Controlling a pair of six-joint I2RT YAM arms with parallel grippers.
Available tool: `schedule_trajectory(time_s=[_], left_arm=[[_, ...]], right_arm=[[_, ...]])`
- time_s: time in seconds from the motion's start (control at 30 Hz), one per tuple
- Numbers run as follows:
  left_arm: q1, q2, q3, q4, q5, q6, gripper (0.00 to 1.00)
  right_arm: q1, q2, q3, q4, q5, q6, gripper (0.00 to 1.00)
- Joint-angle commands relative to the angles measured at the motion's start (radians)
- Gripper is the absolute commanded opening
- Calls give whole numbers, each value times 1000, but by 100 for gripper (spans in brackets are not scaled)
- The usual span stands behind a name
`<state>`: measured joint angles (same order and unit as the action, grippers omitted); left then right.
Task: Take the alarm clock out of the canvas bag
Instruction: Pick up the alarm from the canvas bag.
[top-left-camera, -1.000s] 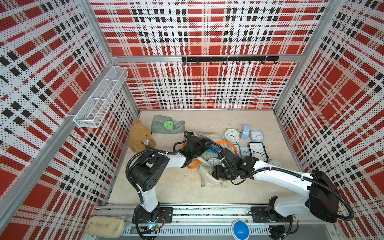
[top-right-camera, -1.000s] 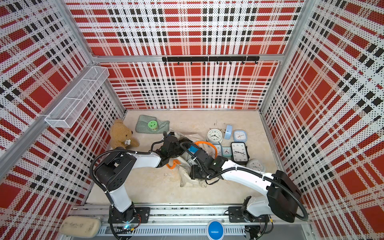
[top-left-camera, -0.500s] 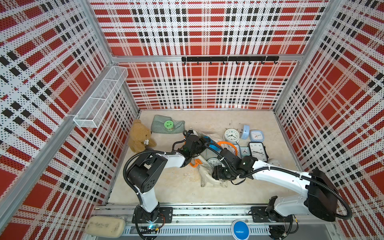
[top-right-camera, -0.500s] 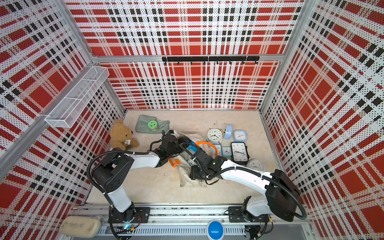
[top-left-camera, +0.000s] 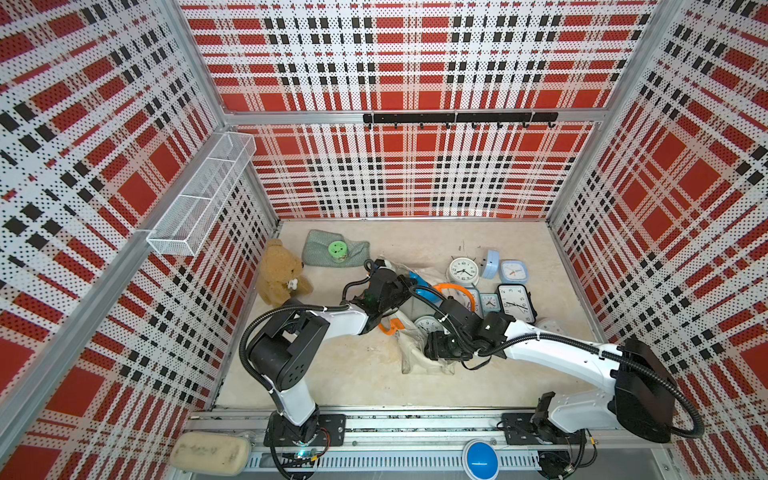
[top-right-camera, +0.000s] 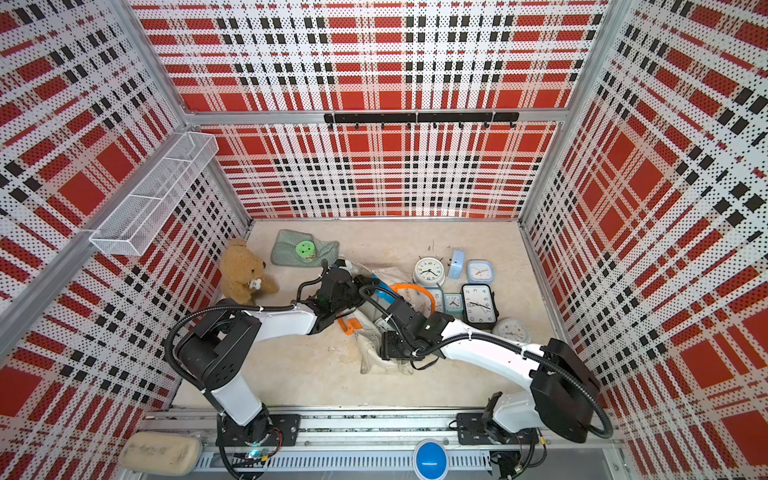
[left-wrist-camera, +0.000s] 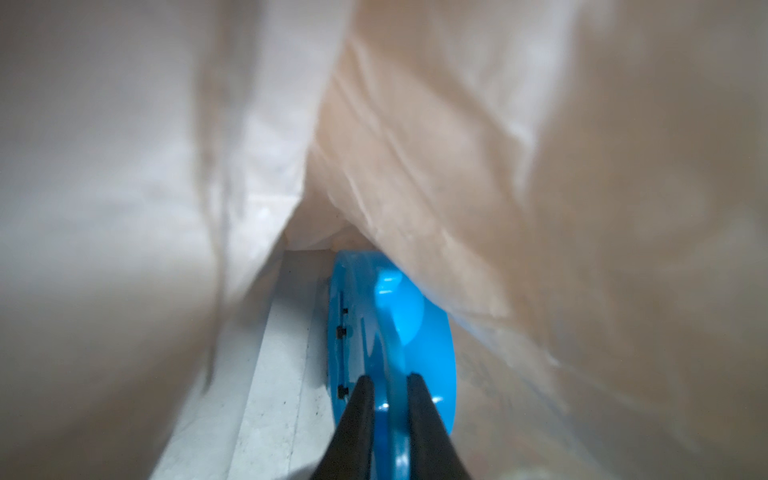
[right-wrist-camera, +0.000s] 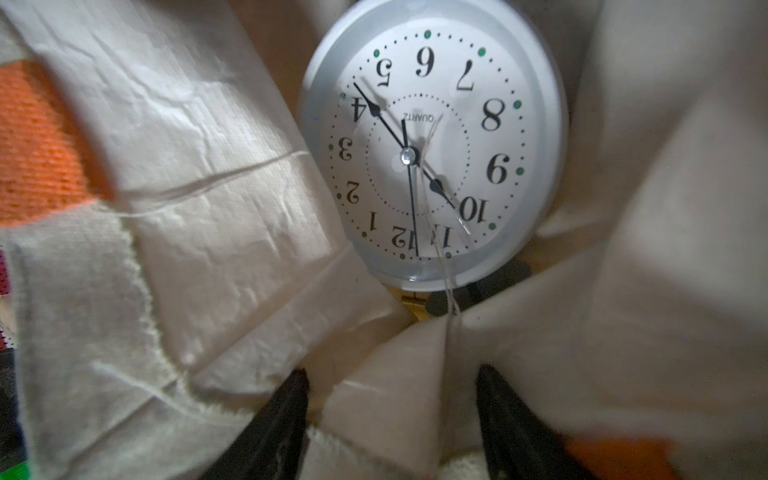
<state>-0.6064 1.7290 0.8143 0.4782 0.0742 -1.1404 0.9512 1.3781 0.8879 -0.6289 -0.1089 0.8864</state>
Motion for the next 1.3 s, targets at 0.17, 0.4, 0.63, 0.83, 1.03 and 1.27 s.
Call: schedule_trajectory(time_s=[0.17,0.4,0.63,0.83,1.03,1.27], left_arm=[[11,-64,53,-105,-22,34,8],[-1,-173,137,-318,-11,121,5],[11,-314,227,-548,14,189,5],[33,-381,411,-753,115,251,4],[117,-531,524,-971,104,275,4],[361,-711,610,-1380,54,374,2]], right_arm=[[19,25,-28,-98,-26,13,68],[20,-4,-23,-117,-6,19,69],[18,-69,89,-196,92,-24,77],[5,-85,200,-230,120,-88,83],[3,-125,262,-210,135,-105,84],[-4,-149,323,-214,159,-159,84]])
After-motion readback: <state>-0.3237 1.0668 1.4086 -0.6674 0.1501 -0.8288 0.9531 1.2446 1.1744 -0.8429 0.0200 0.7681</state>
